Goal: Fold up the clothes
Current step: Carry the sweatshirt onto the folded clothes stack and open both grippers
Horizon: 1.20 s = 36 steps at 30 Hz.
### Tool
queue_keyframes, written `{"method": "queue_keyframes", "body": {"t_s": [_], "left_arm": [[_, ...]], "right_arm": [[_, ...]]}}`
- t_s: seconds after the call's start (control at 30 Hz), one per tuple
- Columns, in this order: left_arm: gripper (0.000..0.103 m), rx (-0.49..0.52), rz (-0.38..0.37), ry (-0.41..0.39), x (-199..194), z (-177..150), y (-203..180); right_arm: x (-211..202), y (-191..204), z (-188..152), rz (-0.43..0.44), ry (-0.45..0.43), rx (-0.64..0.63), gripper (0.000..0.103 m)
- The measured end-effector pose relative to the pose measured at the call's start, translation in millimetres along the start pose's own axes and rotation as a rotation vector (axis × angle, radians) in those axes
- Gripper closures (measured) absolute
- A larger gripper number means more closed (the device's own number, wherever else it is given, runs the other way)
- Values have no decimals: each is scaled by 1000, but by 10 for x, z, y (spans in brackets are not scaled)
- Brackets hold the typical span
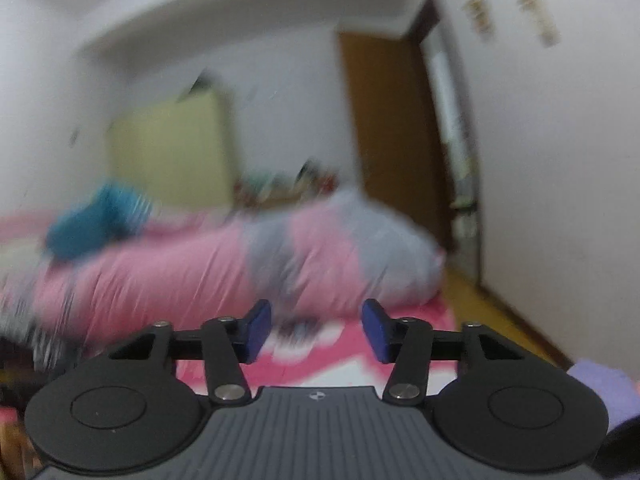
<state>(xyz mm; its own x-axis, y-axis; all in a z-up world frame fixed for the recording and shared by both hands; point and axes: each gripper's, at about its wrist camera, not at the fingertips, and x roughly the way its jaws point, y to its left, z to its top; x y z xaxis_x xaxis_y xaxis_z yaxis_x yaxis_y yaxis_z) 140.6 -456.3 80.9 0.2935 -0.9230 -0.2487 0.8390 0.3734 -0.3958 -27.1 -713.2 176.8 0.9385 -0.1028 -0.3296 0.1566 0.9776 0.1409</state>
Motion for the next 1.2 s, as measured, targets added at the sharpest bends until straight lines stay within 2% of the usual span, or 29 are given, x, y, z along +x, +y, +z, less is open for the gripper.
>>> {"method": "queue_keyframes", "body": {"t_s": [0.07,0.1,0.13,0.2,0.27,0.37,0.47,0.5,0.57,0.63,0.7,0.73,0.8,0.87,0.9,0.97,1.1,1.2], "left_arm": [[61,120,76,84,226,-53,-205],[61,142,107,126,358,-94,-222],[61,162,136,169,491,-135,-233],[61,122,144,180,568,-159,-161],[61,57,140,172,564,-148,-77],[61,21,146,143,394,-100,-7],[60,49,137,89,195,-87,5],[60,75,114,71,113,-77,-51],[59,139,57,52,-29,-79,-188],[56,220,-19,68,-194,-159,-458],[53,319,-104,77,-364,-290,-768],[49,383,-146,87,-435,-378,-922],[45,541,-184,128,-501,-614,-1195],[45,705,-131,129,-518,-826,-1381],[45,742,-116,121,-548,-867,-1434],[44,729,-92,120,-623,-810,-1475],[33,648,-63,92,-1064,-734,-1537],[20,593,-39,91,-1468,-802,-1540]], "right_arm": [[368,39,-66,-46,149,-11,58],[574,1,-115,-93,218,11,58],[735,-69,-162,-149,275,52,59],[881,-305,-213,-248,322,207,59],[699,-549,-206,-328,261,359,58],[122,-769,-216,-413,96,469,56],[-743,-803,-439,-388,-93,517,56],[-1016,-764,-555,-377,-141,514,57],[-1431,-648,-809,-353,-201,471,58],[-1651,-513,-1081,-309,-239,425,61],[-1708,-395,-1331,-263,-240,385,63],[-1688,-357,-1442,-267,-228,376,63],[-1583,-348,-1626,-346,-176,382,63],[-1499,-418,-1719,-431,-153,414,63],[-1502,-435,-1725,-447,-160,442,63],[-1557,-440,-1697,-449,-193,510,63],[-1885,-175,-1725,-459,-234,541,60],[-2080,173,-1861,-408,-208,552,49]]}}
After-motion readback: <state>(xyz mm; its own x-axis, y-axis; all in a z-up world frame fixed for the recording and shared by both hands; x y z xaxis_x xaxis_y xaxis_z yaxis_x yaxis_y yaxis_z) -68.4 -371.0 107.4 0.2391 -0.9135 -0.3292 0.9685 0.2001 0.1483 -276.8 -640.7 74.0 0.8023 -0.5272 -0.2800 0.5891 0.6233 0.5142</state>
